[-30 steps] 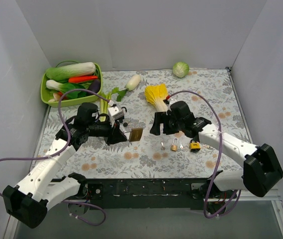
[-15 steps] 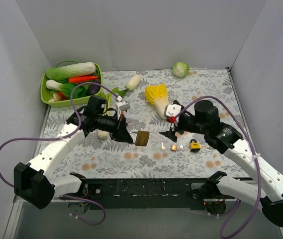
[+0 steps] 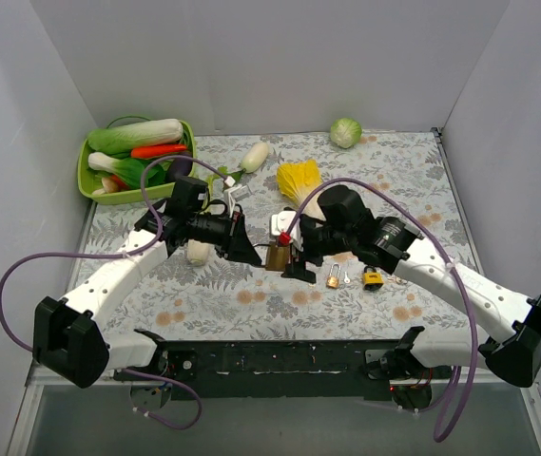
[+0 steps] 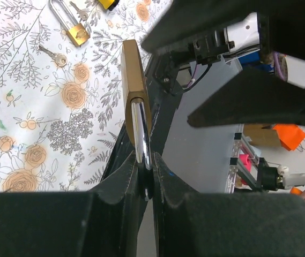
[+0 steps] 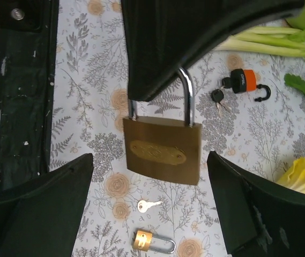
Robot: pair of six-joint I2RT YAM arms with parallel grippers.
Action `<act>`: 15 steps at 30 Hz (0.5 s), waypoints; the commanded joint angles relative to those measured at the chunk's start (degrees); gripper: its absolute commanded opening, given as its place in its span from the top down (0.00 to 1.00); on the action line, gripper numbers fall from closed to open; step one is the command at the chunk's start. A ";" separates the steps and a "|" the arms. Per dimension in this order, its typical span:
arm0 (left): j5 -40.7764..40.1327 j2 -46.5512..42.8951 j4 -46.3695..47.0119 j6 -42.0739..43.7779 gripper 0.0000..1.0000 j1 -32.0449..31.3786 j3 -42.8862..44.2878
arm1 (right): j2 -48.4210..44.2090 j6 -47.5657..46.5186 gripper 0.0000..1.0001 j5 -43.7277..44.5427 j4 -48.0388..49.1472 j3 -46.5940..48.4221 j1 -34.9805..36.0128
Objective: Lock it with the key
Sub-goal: Place the lock at the center of the board.
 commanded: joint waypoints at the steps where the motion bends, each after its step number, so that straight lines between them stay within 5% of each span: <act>1: 6.02 -0.77 5.76 -3.85 1.00 0.38 1.59 | -0.07 -0.96 0.06 2.15 1.84 1.55 3.74; 15: 7.70 -2.09 7.70 -5.34 1.00 0.29 -0.17 | -0.59 0.80 0.04 15.26 12.48 -4.86 6.30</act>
